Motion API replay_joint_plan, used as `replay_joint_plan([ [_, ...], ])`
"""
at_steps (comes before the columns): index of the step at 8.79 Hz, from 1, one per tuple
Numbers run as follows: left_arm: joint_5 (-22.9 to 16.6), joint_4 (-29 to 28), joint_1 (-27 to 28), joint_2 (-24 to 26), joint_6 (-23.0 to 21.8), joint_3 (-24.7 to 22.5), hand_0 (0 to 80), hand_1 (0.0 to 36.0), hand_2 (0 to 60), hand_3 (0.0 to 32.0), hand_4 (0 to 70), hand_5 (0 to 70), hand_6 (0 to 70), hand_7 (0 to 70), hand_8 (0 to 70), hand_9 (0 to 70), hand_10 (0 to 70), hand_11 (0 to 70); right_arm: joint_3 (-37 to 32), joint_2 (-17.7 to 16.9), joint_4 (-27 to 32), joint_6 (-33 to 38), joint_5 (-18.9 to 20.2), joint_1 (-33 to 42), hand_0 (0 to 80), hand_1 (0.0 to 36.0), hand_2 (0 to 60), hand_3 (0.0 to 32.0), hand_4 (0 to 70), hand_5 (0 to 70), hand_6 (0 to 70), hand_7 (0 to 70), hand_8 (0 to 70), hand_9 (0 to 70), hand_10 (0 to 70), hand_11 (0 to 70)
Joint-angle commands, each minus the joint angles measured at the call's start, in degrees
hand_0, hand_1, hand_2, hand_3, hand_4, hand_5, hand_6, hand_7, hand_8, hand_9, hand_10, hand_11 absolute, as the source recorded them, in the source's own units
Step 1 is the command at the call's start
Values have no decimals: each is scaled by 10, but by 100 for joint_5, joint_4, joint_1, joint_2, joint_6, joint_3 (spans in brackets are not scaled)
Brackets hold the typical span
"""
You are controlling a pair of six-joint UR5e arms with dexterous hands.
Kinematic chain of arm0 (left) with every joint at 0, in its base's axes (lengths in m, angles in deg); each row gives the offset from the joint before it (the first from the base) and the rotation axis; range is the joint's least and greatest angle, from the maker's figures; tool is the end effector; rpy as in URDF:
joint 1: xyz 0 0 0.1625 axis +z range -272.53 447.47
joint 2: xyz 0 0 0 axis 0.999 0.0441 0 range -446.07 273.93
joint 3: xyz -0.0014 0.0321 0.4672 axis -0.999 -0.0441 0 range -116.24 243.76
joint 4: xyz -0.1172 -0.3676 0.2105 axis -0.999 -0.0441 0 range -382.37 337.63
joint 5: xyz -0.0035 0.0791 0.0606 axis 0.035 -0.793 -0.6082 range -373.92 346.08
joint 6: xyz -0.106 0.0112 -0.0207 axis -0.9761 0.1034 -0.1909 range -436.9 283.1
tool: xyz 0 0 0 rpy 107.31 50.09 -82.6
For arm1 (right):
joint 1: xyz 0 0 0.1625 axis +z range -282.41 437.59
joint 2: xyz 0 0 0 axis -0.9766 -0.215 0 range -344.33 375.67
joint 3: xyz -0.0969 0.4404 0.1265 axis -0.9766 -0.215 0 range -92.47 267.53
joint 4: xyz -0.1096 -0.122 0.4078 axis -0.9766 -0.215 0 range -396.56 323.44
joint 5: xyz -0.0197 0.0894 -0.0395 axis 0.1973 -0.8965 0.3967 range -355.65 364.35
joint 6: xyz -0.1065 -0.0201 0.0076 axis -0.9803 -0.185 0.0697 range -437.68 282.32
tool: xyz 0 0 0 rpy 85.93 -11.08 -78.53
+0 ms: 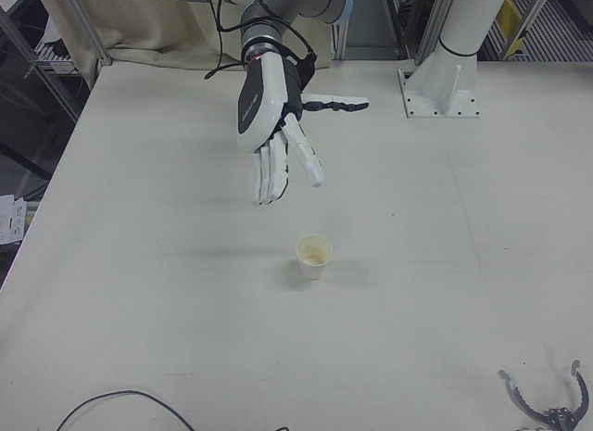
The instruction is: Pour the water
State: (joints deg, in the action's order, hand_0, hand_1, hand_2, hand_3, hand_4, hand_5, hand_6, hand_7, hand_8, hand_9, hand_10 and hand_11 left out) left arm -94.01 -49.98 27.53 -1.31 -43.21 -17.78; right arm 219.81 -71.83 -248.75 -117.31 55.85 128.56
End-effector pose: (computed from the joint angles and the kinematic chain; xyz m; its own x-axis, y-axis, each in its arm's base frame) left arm 0.1148 -0.5018 0.7991 -0.8458 -0.1749 -0.5040 0.4191 0.3666 -0.8306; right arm -0.1099 -0.4546 0.4141 -0.8505 -0.0922 0.5179 -0.5260 0.1438 -0.8382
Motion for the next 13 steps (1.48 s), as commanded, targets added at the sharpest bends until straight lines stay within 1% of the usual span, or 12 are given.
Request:
replay_joint_plan([
  [1,107,-479,79,153,24,740,477,135,0,108,0,0,0,9,0,0,0,11,-1,118,-7,-88,-34,-175,455,109,46,0,15,18,0,0,0,0,0,0],
  [2,107,-491,114,155,24,779,475,131,0,106,0,0,0,6,0,0,0,11,-9,136,-7,-114,-34,-193,456,109,46,0,18,21,0,0,0,0,0,0],
  [3,116,-499,306,163,33,780,472,127,0,104,0,0,0,4,0,1,0,11,-9,145,-7,-141,-34,-219,456,109,46,0,23,22,0,0,0,0,0,0],
  [4,247,-491,516,198,33,814,473,130,0,98,0,0,0,5,0,1,0,11,-1,145,-7,-150,-34,-237,457,109,46,0,25,23,0,0,0,0,0,0],
  [5,396,-491,588,216,24,858,472,123,0,96,0,0,0,5,0,2,0,13,8,145,-7,-141,-34,-228,455,109,47,0,26,22,0,0,0,0,0,0],
  [7,406,-482,598,286,24,876,470,121,0,74,0,0,0,7,0,2,0,15,8,145,-7,-150,-34,-237,453,107,44,0,22,21,0,0,0,0,0,0],
  [9,441,-482,632,496,24,1060,473,124,0,52,4,0,0,10,0,3,2,18,34,145,-7,-141,-34,-281,451,105,44,0,20,19,0,0,0,0,0,0],
  [10,441,-482,685,541,24,1070,468,116,0,42,11,0,0,10,0,1,2,18,43,145,-7,-141,-34,-281,448,103,42,0,21,18,0,0,0,0,0,0],
  [13,441,-394,791,699,24,1078,474,121,0,28,27,0,0,16,0,1,3,20,43,189,-7,-141,-34,-281,452,105,47,0,25,19,0,0,0,0,0,0],
])
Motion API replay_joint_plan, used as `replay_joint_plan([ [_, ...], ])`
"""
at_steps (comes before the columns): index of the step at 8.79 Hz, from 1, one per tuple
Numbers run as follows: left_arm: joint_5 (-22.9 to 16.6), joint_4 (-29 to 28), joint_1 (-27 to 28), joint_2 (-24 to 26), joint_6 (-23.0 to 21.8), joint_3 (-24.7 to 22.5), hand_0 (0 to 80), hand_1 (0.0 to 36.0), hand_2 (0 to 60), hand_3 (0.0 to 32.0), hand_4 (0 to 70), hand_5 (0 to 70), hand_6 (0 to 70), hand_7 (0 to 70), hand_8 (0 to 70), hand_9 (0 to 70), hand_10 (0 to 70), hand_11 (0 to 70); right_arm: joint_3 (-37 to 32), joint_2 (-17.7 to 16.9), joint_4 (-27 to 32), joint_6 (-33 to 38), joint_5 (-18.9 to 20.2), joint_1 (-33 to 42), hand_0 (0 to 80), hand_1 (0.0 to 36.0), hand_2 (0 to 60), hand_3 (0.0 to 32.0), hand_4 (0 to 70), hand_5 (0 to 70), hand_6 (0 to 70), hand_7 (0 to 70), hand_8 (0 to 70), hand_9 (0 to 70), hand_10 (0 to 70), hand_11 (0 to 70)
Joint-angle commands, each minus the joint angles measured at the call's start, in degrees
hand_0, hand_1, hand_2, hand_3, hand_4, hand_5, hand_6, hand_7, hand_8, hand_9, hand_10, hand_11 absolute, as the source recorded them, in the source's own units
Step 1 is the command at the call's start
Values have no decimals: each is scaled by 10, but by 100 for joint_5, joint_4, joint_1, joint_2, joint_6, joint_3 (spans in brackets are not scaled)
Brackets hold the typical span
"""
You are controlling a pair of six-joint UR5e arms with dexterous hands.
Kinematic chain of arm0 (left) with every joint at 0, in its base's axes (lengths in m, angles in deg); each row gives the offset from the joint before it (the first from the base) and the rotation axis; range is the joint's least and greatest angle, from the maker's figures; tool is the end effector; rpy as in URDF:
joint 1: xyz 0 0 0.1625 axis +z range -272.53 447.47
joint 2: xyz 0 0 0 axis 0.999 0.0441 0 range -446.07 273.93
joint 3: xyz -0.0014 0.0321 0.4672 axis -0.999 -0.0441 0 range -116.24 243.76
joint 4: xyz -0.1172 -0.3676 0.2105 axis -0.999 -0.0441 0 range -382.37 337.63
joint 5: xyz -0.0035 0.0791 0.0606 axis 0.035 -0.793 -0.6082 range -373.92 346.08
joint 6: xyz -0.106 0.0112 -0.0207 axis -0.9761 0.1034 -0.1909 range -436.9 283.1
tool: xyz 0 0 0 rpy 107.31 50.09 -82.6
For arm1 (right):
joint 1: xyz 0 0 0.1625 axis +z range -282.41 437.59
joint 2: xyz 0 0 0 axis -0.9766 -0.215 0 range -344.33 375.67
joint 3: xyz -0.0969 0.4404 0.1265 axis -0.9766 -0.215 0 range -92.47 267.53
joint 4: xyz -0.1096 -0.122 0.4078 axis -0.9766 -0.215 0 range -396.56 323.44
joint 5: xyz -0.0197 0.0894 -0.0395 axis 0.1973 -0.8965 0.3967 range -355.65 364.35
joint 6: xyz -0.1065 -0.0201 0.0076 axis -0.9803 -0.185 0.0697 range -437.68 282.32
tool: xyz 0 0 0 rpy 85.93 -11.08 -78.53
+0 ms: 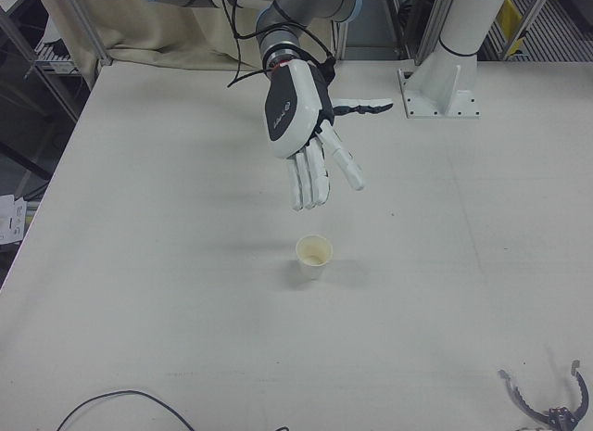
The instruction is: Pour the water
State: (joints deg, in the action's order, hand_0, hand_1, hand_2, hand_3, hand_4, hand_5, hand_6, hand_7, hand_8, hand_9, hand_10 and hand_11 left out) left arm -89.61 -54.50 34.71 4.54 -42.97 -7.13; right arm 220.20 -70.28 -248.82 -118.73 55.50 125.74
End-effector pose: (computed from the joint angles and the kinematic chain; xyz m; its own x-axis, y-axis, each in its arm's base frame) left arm 0.1919 -0.5171 0.8358 -0.8403 -0.2232 -0.4941 0.3934 0.3762 -0.8389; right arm -0.1348 -0.4524 0.4001 -0.8526 -0.0718 0.5177 -0.5214 0.1844 -0.8332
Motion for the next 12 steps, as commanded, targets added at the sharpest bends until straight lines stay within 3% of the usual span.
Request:
replay_joint_plan([
  [1,-7,119,73,211,-26,4,475,119,0,18,35,0,0,20,0,0,4,22,13,34,0,9,0,10,452,105,47,0,27,20,0,0,0,0,0,0],
  [7,-60,329,73,220,-228,-4,474,119,1,0,94,0,0,32,0,0,8,26,-5,34,0,9,0,-7,455,106,48,0,33,24,0,0,0,0,0,0],
  [9,-69,584,73,203,-342,-66,483,133,13,0,111,40,0,31,0,0,10,31,-14,34,9,9,0,-16,455,107,50,0,36,24,0,0,0,0,0,0],
  [10,-60,716,73,203,-482,-66,487,155,101,0,154,150,5,50,0,0,21,46,-14,34,9,9,0,-25,451,104,48,0,35,23,0,0,0,0,0,0],
  [11,-42,813,73,194,-631,-75,491,140,83,0,230,393,49,73,4,28,41,71,-5,34,9,9,0,-16,448,101,44,0,35,23,0,0,0,0,0,0],
  [12,-34,970,64,185,-694,-171,490,153,158,0,266,519,65,71,23,49,55,91,-5,34,9,9,0,-16,449,101,43,0,38,23,0,0,0,0,0,0],
])
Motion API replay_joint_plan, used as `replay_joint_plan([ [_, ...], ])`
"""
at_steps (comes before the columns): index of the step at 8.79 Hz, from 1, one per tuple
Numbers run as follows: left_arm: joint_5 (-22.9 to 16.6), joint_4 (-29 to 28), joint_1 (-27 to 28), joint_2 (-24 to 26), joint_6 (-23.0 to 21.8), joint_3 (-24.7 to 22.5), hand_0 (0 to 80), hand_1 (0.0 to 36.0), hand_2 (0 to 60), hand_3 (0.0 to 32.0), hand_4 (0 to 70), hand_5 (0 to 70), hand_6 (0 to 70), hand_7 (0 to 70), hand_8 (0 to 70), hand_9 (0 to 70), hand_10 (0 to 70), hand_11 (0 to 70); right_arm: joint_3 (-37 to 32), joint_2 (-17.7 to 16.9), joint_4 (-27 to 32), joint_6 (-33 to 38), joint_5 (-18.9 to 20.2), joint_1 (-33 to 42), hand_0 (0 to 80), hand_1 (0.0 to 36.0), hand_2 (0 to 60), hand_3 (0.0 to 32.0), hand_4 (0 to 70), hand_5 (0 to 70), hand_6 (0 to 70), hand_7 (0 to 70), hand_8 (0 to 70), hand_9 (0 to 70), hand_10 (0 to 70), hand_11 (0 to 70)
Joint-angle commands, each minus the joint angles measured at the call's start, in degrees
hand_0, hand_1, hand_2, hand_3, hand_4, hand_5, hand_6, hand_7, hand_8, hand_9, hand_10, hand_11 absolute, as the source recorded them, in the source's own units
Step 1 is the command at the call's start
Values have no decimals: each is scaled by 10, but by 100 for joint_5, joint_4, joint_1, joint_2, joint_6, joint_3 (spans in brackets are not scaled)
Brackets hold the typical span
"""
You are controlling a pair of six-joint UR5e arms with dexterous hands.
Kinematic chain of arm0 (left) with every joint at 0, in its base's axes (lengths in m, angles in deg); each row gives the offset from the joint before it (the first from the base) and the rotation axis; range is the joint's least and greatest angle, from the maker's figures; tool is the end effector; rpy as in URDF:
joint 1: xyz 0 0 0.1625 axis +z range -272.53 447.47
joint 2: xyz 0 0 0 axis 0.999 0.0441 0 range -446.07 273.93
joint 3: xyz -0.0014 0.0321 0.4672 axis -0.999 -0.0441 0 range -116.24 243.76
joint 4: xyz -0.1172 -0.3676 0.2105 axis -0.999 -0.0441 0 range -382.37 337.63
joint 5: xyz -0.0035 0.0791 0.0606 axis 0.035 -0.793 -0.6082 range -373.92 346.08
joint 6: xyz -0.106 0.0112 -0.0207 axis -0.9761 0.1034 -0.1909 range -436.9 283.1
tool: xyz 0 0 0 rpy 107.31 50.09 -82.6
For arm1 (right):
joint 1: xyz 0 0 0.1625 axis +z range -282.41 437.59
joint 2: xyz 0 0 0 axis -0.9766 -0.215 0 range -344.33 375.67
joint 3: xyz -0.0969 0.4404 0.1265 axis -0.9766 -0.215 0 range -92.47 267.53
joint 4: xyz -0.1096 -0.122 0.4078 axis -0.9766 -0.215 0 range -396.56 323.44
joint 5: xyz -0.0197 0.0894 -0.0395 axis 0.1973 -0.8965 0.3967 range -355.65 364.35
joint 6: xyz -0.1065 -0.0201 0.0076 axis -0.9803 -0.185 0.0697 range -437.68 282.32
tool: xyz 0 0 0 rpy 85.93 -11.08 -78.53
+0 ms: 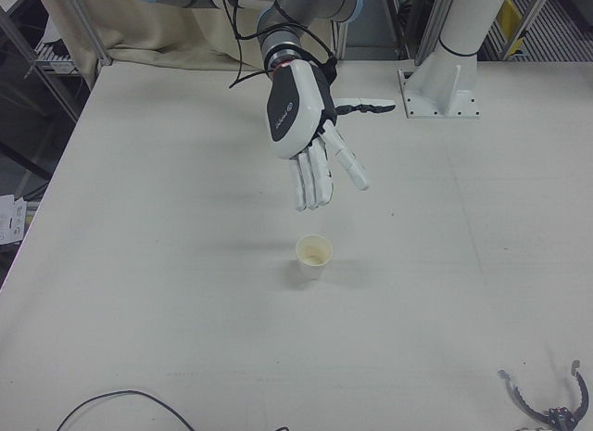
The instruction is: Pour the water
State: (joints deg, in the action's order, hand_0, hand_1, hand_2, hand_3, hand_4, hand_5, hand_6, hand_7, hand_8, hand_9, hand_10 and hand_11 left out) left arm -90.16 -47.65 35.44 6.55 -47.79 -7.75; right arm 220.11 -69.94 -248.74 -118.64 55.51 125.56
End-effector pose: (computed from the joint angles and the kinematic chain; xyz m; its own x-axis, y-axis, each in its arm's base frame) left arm 0.2096 -0.5271 0.8260 -0.8441 -0.2978 -0.4459 0.3548 0.3133 -0.8809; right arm -0.1375 -0.4534 0.3980 -0.8556 -0.0709 0.5128 -0.5163 0.1898 -0.8351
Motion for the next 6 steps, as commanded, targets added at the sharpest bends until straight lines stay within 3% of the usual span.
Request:
replay_joint_plan([
  [1,39,469,-17,-60,-212,-310,488,293,600,0,285,580,64,78,33,60,64,111,5,0,1,9,0,2,449,100,41,0,37,23,0,0,0,0,0,0],
  [2,40,550,-26,-60,-212,-390,482,360,600,0,298,700,71,89,52,82,79,141,5,0,1,0,0,-7,448,100,42,0,37,23,0,0,0,0,0,0],
  [4,40,603,-35,-95,-474,-408,555,360,600,0,306,700,82,100,78,109,104,185,13,0,1,18,0,-7,451,102,43,0,37,23,0,0,0,0,0,0],
  [6,22,1049,-35,-270,-730,-1054,524,360,600,0,300,700,77,104,68,100,96,171,-30,0,10,9,0,-42,455,105,46,0,40,25,0,0,0,0,0,0],
])
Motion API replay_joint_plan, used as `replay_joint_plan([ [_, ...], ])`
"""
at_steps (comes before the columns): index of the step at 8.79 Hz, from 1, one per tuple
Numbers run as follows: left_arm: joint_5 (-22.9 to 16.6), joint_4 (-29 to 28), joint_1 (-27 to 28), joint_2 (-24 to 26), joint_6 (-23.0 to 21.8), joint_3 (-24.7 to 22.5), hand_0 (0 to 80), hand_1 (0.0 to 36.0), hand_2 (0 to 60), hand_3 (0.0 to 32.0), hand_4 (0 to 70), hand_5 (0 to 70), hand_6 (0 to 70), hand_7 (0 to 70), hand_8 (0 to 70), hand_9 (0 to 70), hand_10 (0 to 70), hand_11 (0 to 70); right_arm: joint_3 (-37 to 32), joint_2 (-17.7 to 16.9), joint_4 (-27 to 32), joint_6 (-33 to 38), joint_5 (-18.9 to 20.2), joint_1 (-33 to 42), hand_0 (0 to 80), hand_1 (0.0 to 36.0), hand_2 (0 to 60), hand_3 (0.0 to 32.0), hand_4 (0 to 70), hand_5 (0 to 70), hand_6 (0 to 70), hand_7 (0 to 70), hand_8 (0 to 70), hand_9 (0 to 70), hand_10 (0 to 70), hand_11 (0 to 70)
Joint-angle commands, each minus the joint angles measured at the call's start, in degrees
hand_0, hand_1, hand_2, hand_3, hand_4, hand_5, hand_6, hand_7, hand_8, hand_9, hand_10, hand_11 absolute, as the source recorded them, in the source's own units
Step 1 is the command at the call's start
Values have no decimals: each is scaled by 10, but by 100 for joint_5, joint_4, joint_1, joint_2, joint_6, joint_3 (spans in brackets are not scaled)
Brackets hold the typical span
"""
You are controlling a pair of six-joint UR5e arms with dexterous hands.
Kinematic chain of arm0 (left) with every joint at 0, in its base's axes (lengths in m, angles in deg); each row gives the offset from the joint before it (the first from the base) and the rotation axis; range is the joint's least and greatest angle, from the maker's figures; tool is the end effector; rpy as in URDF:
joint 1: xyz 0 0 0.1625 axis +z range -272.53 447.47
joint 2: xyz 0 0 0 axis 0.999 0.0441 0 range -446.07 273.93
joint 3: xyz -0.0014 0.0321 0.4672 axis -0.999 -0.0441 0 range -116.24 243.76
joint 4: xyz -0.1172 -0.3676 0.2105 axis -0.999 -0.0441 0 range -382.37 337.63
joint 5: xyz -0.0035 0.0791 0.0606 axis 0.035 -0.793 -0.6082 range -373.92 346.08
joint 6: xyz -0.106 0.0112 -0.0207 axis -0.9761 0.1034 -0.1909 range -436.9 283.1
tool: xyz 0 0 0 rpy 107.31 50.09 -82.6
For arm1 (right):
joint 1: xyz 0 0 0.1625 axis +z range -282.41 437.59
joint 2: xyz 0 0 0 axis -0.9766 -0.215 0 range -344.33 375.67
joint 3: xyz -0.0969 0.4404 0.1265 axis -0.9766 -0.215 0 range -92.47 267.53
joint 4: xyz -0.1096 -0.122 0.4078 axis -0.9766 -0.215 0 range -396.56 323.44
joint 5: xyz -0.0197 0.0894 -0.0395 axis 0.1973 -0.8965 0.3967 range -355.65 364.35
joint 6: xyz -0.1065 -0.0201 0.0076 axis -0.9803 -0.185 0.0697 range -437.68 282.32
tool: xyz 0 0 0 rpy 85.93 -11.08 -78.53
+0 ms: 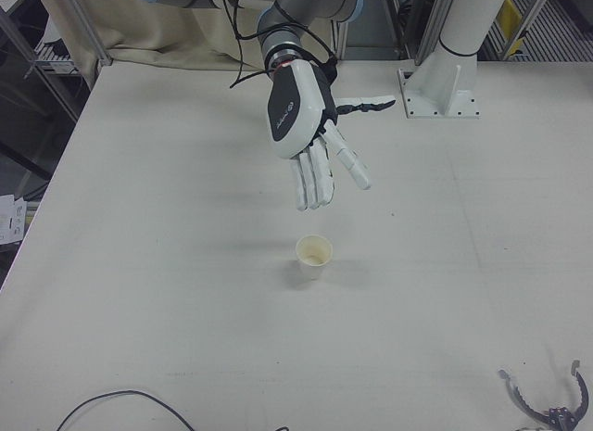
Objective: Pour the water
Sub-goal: 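Move the right hand toward the white paper cup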
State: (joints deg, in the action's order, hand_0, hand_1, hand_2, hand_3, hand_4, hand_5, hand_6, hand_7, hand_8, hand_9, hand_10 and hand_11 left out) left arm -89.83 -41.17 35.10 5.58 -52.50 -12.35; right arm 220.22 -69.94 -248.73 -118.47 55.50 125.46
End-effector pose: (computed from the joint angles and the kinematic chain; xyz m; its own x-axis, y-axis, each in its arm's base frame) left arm 0.2024 -0.5242 0.8065 -0.8629 -0.3275 -0.3850 0.3148 0.2479 -0.9162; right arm -0.1380 -0.4528 0.3973 -0.8580 -0.0698 0.5090 -0.5122 0.1921 -0.8371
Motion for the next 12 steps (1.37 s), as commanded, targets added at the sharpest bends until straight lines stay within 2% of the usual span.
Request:
replay_joint_plan([
  [1,-20,595,-9,-287,-261,-1007,534,360,600,0,306,700,78,106,65,96,94,169,-129,-9,26,-34,-9,-215,455,105,49,0,41,26,0,0,0,0,0,0],
  [2,-29,762,-1,-306,-261,-1237,522,360,600,0,314,700,74,105,60,93,89,161,-399,9,96,-26,-26,-330,451,104,53,0,45,25,0,0,0,0,0,0],
  [5,-47,1044,-27,-315,-278,-1607,495,360,600,0,322,700,70,107,50,83,81,148,-1891,35,1410,27,-157,-427,435,95,37,0,5,11,0,0,0,0,0,0],
  [7,-38,1098,-18,-420,-305,-1696,484,360,600,0,325,700,65,105,46,78,79,142,-3076,79,2307,656,-560,-716,436,97,34,0,0,7,0,0,0,0,0,0],
  [8,-38,1133,-18,-420,-305,-1697,482,360,600,0,324,700,65,104,46,78,78,140,-3657,236,2642,1078,-1006,-979,440,100,38,0,1,11,0,0,0,0,0,0],
  [9,-47,1151,-18,-420,-305,-1697,483,360,600,0,328,700,64,102,46,78,78,141,-3993,307,2698,1456,-1385,-1329,454,112,48,0,3,9,0,0,0,0,0,0],
  [10,-47,1151,-27,-429,-322,-1705,482,360,600,0,324,700,63,101,46,77,77,140,-4049,334,2707,1538,-1537,-1568,458,119,54,0,7,9,0,0,0,0,0,0],
  [12,-47,1159,-27,-517,-375,-1775,488,360,600,0,329,700,64,102,45,76,78,142,-4014,308,2725,1774,-1582,-1588,454,112,50,0,1,2,0,0,0,0,0,0],
])
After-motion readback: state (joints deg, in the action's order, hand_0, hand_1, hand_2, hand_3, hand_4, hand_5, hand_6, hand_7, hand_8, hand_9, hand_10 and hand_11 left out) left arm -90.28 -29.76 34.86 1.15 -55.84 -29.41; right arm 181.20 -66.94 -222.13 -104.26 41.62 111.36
